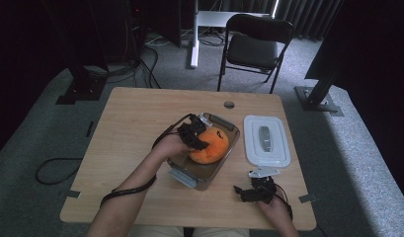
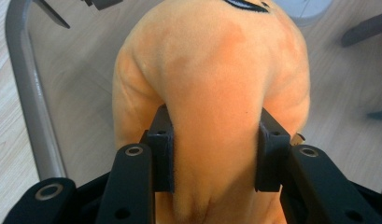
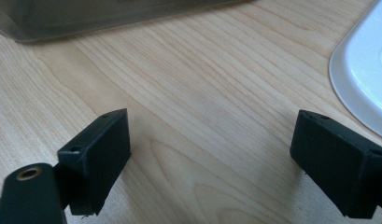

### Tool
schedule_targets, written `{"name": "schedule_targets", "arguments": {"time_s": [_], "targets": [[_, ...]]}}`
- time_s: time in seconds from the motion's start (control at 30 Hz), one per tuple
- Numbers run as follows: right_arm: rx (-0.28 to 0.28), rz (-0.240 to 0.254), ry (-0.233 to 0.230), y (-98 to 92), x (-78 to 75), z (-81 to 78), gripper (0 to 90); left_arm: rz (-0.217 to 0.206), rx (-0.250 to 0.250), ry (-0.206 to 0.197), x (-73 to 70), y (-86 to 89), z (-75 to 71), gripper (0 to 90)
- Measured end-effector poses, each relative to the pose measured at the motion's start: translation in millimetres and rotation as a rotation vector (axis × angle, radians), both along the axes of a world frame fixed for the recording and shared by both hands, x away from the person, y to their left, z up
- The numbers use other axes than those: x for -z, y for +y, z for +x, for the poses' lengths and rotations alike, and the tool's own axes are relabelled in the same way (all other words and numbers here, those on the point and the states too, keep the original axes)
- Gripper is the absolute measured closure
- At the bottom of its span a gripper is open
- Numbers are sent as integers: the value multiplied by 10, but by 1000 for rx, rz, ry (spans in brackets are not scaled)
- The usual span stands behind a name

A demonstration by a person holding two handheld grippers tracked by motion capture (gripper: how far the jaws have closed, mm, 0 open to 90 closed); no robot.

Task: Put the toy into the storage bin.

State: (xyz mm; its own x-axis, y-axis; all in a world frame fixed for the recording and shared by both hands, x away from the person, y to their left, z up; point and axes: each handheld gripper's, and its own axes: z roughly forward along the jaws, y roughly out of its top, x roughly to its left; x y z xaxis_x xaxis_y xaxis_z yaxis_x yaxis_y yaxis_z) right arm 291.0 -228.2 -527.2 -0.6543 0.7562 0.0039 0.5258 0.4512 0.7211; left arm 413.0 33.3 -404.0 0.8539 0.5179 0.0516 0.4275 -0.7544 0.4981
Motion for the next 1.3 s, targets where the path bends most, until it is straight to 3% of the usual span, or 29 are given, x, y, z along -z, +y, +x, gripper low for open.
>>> {"name": "schedule_targets", "arguments": {"time_s": [0.23,0.37,0.5,0.67,0.9,0.93,1.03,1.17,1.27,1.3], "targets": [[0,0,0,0,0,0,117,52,11,11,40,-70,9,566],[0,0,0,0,0,0,117,88,12,22,62,-106,8,487],[1,1,0,1,0,-1,117,81,7,32,62,-114,10,414],[1,1,0,0,0,-1,117,92,31,16,59,-111,-20,337],[1,1,0,0,0,-1,117,46,27,16,13,-68,-45,239],[0,1,0,0,0,-1,117,48,28,13,2,-57,-49,192],[0,0,0,0,0,0,117,40,31,16,-18,-29,-58,188],[0,0,0,0,0,-1,117,23,36,20,-45,11,-85,101],[0,-1,-1,-1,0,0,117,9,41,16,-66,42,-113,88],[1,0,0,0,0,-1,117,1,46,23,-69,51,-120,29]]}}
